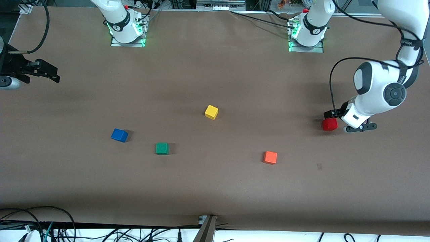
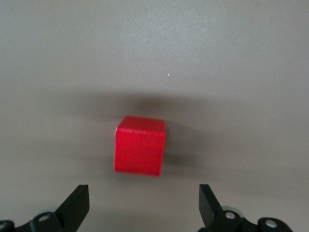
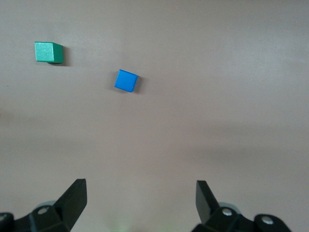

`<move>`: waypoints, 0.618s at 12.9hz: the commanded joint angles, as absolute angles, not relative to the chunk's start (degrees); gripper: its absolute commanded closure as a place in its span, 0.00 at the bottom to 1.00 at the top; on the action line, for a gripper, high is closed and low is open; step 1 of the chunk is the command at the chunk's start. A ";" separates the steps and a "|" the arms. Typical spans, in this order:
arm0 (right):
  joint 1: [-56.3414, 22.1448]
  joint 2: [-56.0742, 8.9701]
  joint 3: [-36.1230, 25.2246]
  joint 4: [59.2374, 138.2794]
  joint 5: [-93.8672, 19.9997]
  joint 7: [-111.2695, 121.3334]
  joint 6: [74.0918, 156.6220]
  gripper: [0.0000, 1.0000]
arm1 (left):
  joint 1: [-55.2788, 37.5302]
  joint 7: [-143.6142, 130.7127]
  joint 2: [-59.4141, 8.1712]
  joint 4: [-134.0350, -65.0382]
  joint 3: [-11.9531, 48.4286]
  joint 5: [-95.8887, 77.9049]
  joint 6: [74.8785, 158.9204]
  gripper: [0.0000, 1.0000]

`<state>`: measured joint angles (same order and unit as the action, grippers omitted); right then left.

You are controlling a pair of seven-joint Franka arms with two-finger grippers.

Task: Pass red block to right arm, stack on blue
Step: 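Close the left gripper on the red cube and lift it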

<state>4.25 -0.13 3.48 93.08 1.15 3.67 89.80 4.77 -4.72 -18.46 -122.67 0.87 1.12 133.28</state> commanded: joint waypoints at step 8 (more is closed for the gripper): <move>4.22 0.18 3.43 92.37 0.35 4.31 88.86 0.00 | 5.98 -1.49 -24.08 -121.99 0.97 2.29 139.66 0.00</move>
